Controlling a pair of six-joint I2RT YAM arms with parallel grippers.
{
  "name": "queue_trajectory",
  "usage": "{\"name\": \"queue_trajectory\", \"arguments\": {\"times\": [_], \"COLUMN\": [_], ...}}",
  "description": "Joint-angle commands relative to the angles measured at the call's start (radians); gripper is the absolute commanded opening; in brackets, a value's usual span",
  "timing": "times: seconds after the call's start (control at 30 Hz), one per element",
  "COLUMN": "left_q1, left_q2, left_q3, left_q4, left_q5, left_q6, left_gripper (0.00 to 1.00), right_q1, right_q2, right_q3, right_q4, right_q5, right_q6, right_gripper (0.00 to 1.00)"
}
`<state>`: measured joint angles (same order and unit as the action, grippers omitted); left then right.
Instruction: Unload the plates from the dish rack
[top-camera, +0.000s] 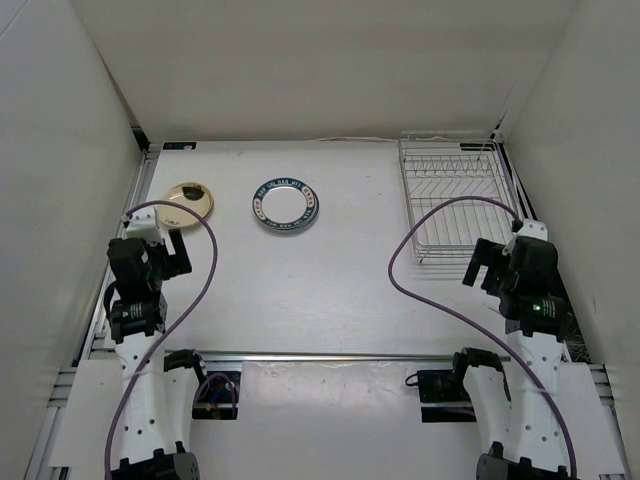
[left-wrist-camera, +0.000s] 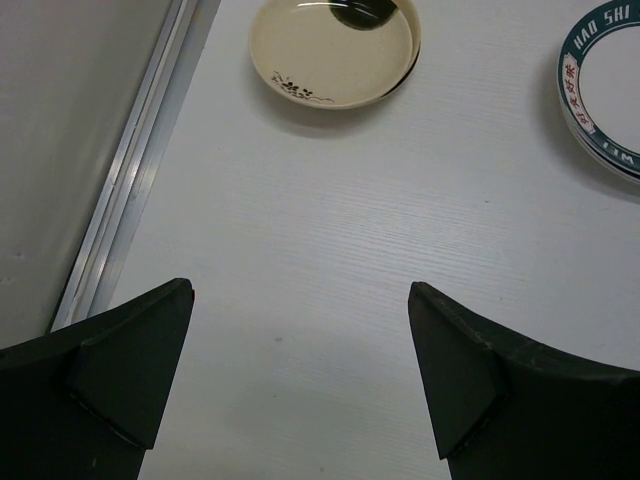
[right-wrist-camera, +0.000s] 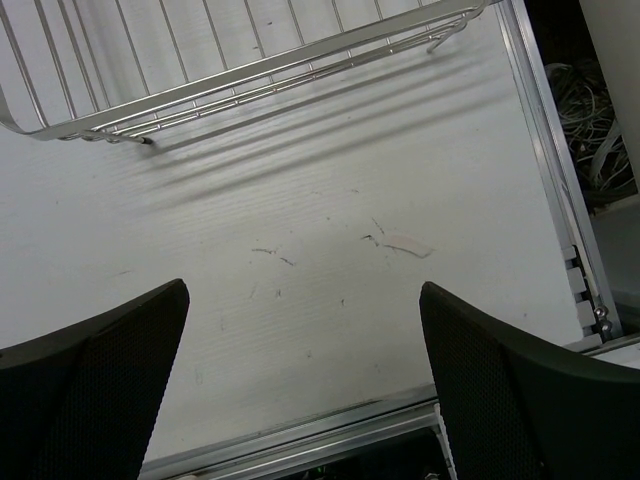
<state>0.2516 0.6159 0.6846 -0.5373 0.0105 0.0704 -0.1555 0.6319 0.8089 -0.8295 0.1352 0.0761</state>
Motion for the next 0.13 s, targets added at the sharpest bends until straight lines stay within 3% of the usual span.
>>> {"name": "queue_trajectory", "arguments": {"times": [0.0, 0.1], "left_q1": [0.005, 0.005], "left_q2": [-0.002, 0.007], "left_q3": [0.018, 0.018], "left_q4": [0.022, 0.022], "left_q5": [-0.015, -0.015], "left_q6": [-0.007, -0.007], "left_gripper": [1.0, 1.0], "right_q1": [-0.004, -0.004], "right_q2": [-0.017, -0.027], "right_q3": [0.01, 0.01], "right_q4": [0.056, 0.056], "right_q5": [-0.005, -0.005], "right_q6": [0.016, 0.016], "right_gripper": [0.99, 0.99]}}
